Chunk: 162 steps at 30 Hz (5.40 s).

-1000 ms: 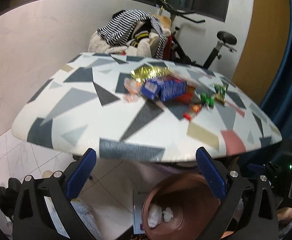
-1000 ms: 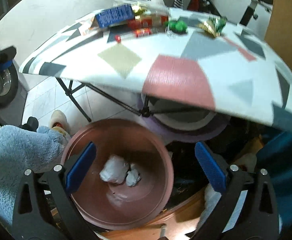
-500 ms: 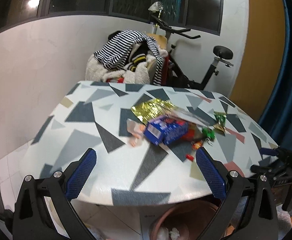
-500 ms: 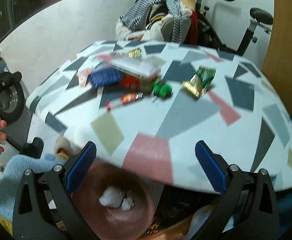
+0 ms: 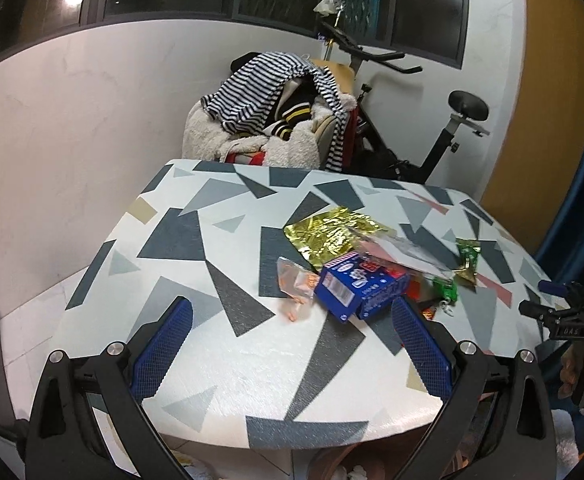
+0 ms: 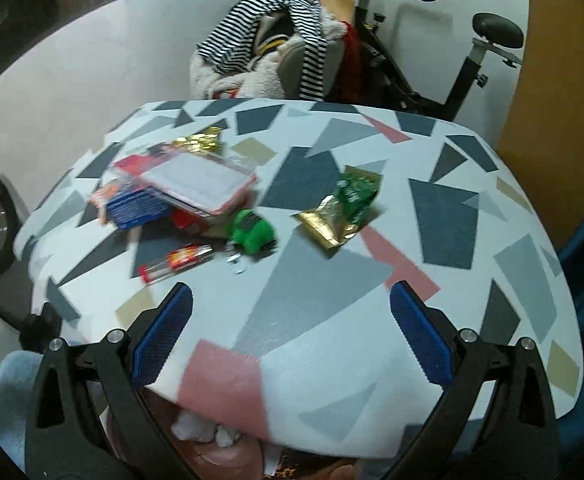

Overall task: Collect trash
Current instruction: 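Raise both tools back over the table toward the remaining wrappers, then grasp the clear card package with the left tool while the right grasps the green packet, then lift both held items off the table and lower them toward the bin, then open both tools to release the package and packet into the bin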

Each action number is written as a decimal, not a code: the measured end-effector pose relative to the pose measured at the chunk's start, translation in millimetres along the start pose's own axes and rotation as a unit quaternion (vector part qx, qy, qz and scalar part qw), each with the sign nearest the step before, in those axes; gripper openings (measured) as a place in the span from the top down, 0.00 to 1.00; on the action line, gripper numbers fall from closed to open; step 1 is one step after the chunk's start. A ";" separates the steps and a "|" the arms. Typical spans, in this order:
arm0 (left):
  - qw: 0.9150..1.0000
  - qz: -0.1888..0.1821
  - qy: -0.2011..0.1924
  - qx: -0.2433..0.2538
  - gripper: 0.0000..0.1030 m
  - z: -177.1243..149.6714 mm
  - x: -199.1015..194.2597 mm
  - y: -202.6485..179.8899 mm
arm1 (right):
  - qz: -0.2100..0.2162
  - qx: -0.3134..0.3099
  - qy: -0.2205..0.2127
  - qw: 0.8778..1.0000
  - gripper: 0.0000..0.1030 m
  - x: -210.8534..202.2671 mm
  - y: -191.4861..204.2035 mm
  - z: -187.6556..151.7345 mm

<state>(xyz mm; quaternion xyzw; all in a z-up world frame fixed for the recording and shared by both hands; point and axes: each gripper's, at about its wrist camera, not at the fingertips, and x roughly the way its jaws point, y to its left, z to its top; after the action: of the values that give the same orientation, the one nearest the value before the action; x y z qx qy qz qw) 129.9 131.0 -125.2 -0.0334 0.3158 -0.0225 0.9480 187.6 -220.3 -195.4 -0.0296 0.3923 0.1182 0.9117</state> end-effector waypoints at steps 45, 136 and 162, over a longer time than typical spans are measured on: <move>0.928 -0.200 0.139 -0.281 0.51 41.4 173.0 -12.7 | 0.026 0.117 -0.019 0.993 0.71 74.3 -58.8 63.6; 0.941 -0.250 0.223 0.052 0.45 -191.5 25.5 -120.4 | 0.116 0.081 0.072 0.987 0.72 -14.5 49.1 -155.9; 0.991 -0.089 0.095 0.017 0.09 -161.2 -25.2 -70.6 | 0.093 0.020 0.164 0.982 0.70 42.9 88.4 -186.1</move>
<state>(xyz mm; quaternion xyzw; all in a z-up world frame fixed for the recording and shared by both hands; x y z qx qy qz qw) 11.6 54.4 -233.3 -0.0427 0.3993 -0.1154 0.9085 63.2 -153.6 -351.4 0.0064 0.5402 0.1879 0.8203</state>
